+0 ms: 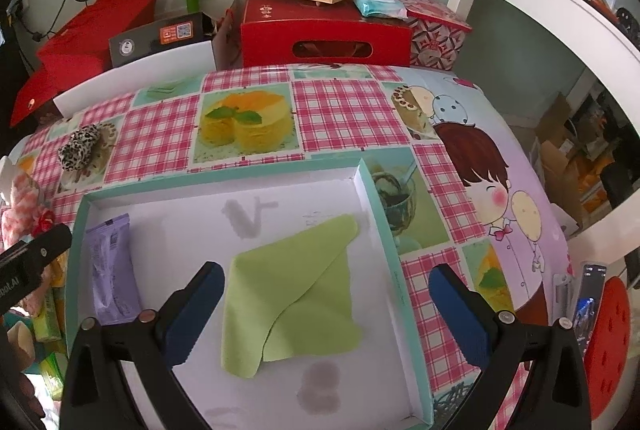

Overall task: Organize soft objects
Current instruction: 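Open both tools and withdraw them from the tray, then grasp the pink fabric scrunchie with the right tool while the left tool approaches the pile, then lift the pink scrunchie with the right tool while the left reaches the pink-and-white knit cloth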

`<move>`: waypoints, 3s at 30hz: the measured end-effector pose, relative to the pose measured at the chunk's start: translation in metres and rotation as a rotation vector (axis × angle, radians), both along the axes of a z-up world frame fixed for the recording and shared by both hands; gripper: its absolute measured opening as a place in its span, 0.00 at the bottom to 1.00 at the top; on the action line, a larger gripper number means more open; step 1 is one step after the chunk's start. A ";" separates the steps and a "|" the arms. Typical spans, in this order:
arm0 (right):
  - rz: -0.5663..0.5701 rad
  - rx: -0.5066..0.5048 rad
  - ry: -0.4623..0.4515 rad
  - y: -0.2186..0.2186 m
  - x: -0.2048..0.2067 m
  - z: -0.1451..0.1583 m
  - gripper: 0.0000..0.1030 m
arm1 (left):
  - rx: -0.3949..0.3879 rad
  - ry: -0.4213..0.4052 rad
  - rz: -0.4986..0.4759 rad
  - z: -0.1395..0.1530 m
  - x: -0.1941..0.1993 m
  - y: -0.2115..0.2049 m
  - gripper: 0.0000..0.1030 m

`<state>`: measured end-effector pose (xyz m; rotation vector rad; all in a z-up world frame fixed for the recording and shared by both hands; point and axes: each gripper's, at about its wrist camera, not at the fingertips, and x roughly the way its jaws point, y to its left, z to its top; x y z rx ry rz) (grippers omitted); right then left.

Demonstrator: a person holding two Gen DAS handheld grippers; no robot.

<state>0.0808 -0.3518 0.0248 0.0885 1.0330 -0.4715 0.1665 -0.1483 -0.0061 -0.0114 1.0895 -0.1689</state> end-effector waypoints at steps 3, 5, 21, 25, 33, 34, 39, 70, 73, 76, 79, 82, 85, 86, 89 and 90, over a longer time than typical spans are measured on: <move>0.024 0.028 -0.011 0.007 0.002 0.001 1.00 | 0.010 -0.009 0.000 0.007 -0.001 0.006 0.94; 0.033 0.049 -0.019 0.010 0.003 0.002 1.00 | 0.018 -0.018 0.009 0.012 -0.001 0.011 0.94; 0.123 0.129 -0.095 0.050 0.014 0.014 1.00 | -0.009 -0.097 0.231 0.059 0.002 0.121 0.94; 0.177 0.157 -0.115 0.070 0.019 0.015 1.00 | -0.003 -0.098 0.351 0.062 0.002 0.166 0.94; 0.332 0.224 -0.118 0.126 0.033 0.009 1.00 | -0.036 -0.052 0.467 0.048 -0.003 0.213 0.94; 0.360 0.235 -0.113 0.135 0.036 0.007 1.00 | -0.032 -0.042 0.467 0.045 -0.002 0.214 0.94; 0.483 0.265 -0.072 0.174 0.048 -0.006 1.00 | -0.012 0.036 0.403 0.022 0.009 0.206 0.94; 0.818 0.346 0.051 0.251 0.082 -0.064 0.52 | -0.020 0.214 0.338 -0.026 0.027 0.203 0.94; 0.816 0.365 0.047 0.250 0.083 -0.064 0.49 | -0.016 0.215 0.334 -0.026 0.027 0.200 0.94; 0.814 0.377 0.038 0.248 0.083 -0.063 0.38 | -0.013 0.214 0.330 -0.025 0.027 0.198 0.94; 0.803 0.387 0.029 0.245 0.084 -0.062 0.32 | -0.012 0.213 0.328 -0.026 0.028 0.195 0.94; 0.788 0.408 0.017 0.241 0.085 -0.061 0.25 | -0.015 0.208 0.331 -0.024 0.029 0.193 0.94; 0.781 0.409 0.004 0.238 0.086 -0.057 0.18 | -0.023 0.196 0.336 -0.021 0.029 0.195 0.94; 0.780 0.412 0.000 0.236 0.086 -0.056 0.18 | -0.025 0.190 0.340 -0.020 0.029 0.195 0.94; 0.772 0.417 -0.014 0.234 0.085 -0.051 0.18 | -0.032 0.175 0.345 -0.014 0.030 0.197 0.94; 0.770 0.419 -0.019 0.232 0.084 -0.049 0.18 | -0.034 0.170 0.346 -0.014 0.030 0.198 0.94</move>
